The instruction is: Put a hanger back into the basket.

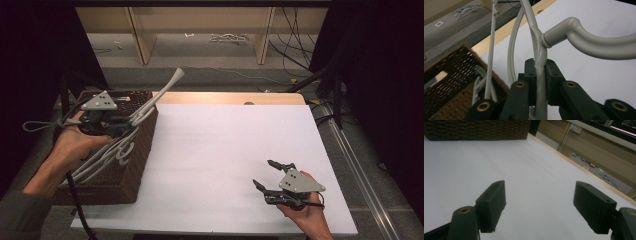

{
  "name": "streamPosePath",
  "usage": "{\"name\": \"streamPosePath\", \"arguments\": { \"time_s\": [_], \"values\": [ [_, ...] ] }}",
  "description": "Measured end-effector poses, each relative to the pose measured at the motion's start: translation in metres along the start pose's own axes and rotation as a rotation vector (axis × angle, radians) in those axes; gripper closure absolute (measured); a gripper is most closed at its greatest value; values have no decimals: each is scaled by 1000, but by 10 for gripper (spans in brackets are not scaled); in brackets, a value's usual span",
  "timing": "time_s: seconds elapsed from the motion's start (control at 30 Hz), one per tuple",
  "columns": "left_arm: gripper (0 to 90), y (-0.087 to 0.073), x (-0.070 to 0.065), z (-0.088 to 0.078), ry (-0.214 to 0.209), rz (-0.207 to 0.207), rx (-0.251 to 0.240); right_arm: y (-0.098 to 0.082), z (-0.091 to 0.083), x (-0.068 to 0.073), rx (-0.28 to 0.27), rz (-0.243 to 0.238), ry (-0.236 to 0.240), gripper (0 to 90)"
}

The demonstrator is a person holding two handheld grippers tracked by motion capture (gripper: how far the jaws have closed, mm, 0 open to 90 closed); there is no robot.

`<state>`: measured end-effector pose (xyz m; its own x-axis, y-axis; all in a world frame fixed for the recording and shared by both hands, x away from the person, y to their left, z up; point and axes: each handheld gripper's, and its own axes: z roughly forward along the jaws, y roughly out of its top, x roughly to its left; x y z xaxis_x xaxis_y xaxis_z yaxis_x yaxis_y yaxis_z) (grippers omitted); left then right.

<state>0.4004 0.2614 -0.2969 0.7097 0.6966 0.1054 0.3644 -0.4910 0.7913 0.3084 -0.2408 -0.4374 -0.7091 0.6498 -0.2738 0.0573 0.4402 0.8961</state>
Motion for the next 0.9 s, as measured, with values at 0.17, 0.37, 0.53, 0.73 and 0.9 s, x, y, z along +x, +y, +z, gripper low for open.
{"name": "streamPosePath", "arguments": {
  "time_s": [0.17,0.37,0.53,0.73,0.9],
  "values": [
    [816,-16,18,-3,38,-8,-6,0,0,0,4,-2,8,271],
    [816,-33,30,-4,59,-30,3,0,1,0,-2,-1,3,271],
    [815,-47,41,-5,77,-26,8,0,1,1,-1,0,4,271],
    [815,-64,51,-7,78,-30,18,-1,2,1,4,0,11,271],
    [815,-77,56,-9,80,-36,31,0,3,2,3,-5,14,270]
  ]
}}
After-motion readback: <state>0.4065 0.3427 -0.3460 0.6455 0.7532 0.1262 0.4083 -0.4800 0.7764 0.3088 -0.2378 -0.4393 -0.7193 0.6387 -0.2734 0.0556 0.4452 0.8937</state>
